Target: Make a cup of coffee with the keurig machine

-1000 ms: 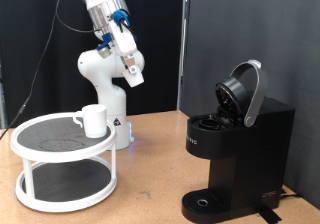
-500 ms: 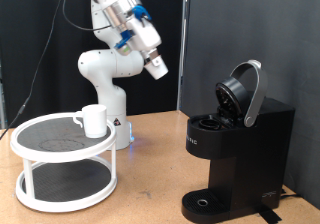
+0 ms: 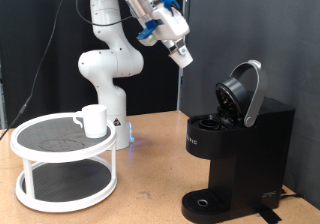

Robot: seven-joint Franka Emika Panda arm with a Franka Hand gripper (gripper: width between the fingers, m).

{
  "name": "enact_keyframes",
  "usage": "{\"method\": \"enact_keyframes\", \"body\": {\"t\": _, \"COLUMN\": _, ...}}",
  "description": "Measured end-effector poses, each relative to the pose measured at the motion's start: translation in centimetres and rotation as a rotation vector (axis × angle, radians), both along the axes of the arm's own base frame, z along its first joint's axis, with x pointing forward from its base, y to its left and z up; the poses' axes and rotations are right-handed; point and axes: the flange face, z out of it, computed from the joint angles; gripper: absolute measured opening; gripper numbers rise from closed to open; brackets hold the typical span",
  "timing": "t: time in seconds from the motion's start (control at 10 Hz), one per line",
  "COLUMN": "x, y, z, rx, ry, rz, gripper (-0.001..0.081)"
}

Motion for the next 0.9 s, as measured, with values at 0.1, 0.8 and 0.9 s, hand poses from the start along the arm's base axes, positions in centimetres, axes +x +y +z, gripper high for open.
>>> {"method": "enact_keyframes", "body": {"t": 0.1, "x": 0.2, "y": 0.5, "z": -0.1, "rx": -0.003, "ry": 0.006, "rz": 0.004, "gripper": 0.0385}}
{"method": "enact_keyframes", "body": {"t": 0.8, "x": 0.7, "y": 2.4, "z": -1.6, "rx": -0.023, "ry": 0.038, "rz": 0.03, "gripper": 0.0385}}
{"method": "enact_keyframes", "body": {"t": 0.9, "x": 1.1, "y": 3.1, "z": -2.5, "rx": -0.035, "ry": 0.05, "rz": 0.033, "gripper": 0.0385}}
